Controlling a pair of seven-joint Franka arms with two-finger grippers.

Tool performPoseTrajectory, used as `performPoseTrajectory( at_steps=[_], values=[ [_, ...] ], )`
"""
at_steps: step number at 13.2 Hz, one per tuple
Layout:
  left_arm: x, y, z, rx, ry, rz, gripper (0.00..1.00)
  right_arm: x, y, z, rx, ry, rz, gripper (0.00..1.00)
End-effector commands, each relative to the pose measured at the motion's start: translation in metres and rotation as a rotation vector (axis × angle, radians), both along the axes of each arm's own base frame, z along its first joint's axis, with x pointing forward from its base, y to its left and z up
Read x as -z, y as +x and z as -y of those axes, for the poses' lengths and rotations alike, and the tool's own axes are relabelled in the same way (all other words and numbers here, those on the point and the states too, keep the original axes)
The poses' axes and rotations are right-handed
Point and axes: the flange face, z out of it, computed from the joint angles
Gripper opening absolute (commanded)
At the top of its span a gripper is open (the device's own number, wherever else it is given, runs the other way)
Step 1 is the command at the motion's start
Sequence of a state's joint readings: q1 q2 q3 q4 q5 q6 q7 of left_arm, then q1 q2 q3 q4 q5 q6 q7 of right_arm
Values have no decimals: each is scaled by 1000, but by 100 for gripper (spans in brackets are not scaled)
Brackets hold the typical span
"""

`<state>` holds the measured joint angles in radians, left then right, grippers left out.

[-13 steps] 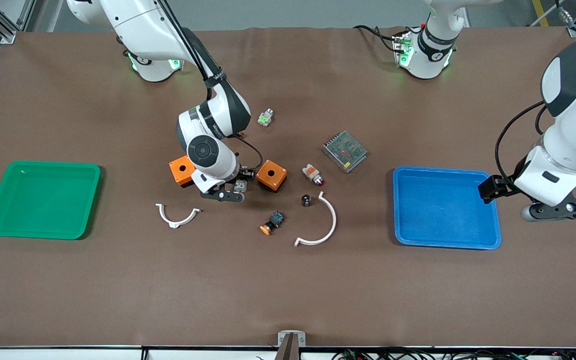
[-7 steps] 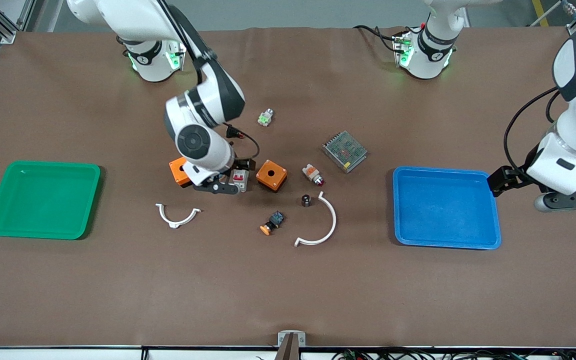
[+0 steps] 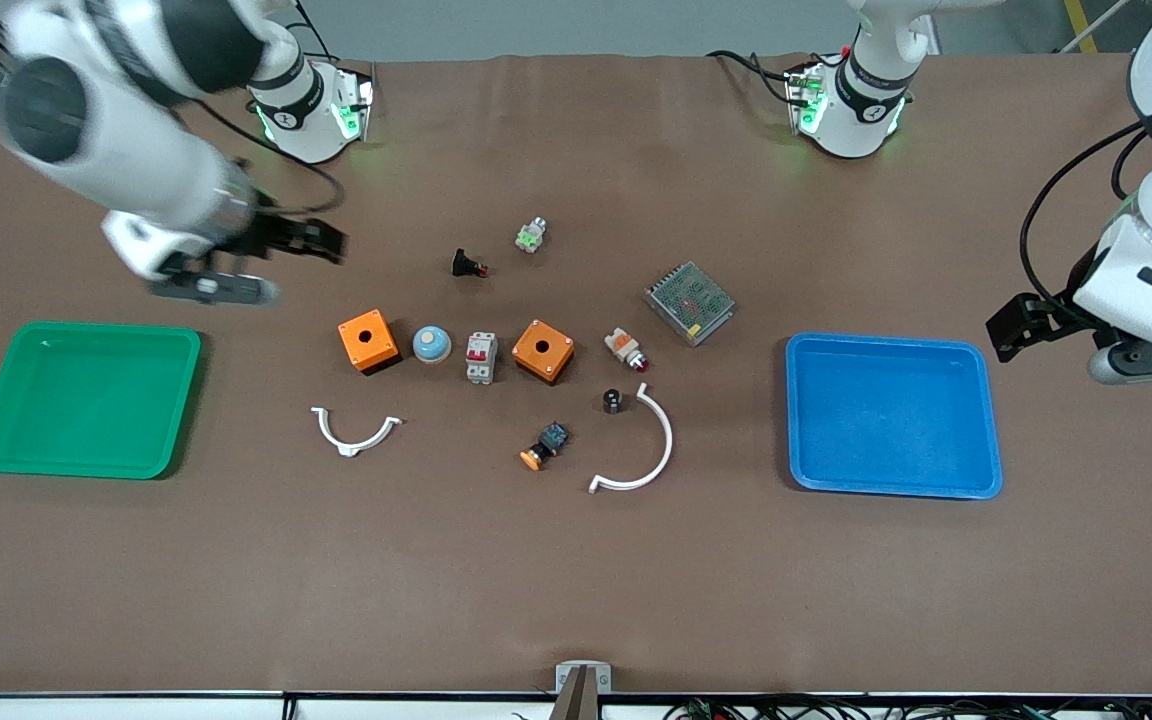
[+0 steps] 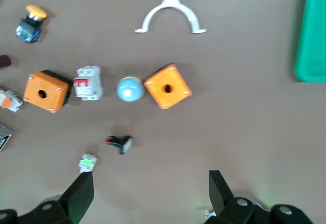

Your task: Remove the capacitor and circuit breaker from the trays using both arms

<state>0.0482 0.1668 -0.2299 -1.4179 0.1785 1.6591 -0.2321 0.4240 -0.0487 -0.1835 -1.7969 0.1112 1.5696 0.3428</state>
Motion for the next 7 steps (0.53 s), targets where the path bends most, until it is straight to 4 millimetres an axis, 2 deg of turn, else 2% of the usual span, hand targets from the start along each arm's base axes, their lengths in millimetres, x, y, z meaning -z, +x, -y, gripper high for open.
performPoseTrajectory(
  at_steps=[1, 4, 7],
  values=[
    [-19, -21, -6, 60, -27, -19, 100, -22, -10, 57, -32, -35, 48, 100],
    [-33, -37, -21, 83, -41, -58, 100, -54, -10, 106, -68, -25, 85, 100],
    [-36, -50, -25, 84, -77, -71, 100, -78, -9, 125, -60, -42, 120, 100]
  ],
)
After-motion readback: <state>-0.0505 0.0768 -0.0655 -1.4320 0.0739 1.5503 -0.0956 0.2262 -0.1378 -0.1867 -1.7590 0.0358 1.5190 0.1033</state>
